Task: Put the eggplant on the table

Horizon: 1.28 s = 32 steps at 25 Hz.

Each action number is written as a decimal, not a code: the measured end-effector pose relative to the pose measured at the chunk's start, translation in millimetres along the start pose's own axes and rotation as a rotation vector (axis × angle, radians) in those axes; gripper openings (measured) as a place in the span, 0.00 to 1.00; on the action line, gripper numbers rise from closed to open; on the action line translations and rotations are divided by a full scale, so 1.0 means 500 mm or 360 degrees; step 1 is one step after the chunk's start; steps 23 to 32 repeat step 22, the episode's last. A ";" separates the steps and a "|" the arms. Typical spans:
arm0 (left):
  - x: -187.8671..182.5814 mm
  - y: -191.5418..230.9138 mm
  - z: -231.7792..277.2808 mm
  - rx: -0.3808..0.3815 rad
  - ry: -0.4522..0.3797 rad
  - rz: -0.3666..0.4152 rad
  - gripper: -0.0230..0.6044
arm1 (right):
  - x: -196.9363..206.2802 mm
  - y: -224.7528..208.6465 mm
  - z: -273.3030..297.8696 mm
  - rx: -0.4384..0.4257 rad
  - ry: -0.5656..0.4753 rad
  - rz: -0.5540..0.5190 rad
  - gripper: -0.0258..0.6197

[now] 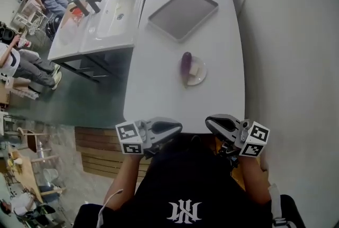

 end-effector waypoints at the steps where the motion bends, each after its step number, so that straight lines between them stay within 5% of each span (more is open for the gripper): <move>1: 0.000 -0.012 0.016 -0.0005 0.0036 0.0008 0.05 | 0.006 0.003 -0.009 -0.0039 -0.0011 0.0026 0.04; 5: -0.019 -0.060 0.041 -0.0040 0.0024 0.0078 0.05 | 0.013 0.018 -0.036 -0.0193 -0.0004 0.0023 0.04; 13: 0.023 -0.144 0.050 -0.0093 -0.0068 0.0019 0.05 | 0.007 0.061 -0.115 -0.0479 -0.0374 0.0282 0.04; 22: 0.087 -0.188 0.086 -0.0212 0.0103 0.0129 0.05 | 0.063 0.065 -0.192 -0.0438 -0.0503 0.0359 0.04; 32: 0.087 -0.188 0.086 -0.0212 0.0103 0.0129 0.05 | 0.063 0.065 -0.192 -0.0438 -0.0503 0.0359 0.04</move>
Point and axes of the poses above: the fingertips, and each gripper's own axes: z forward along the fingers, y to its left, x out of its underside, the point moved 6 cm from there along -z, backward along the fingers, and after that the axes turned 11 degrees about y, right-handed, at the moved point
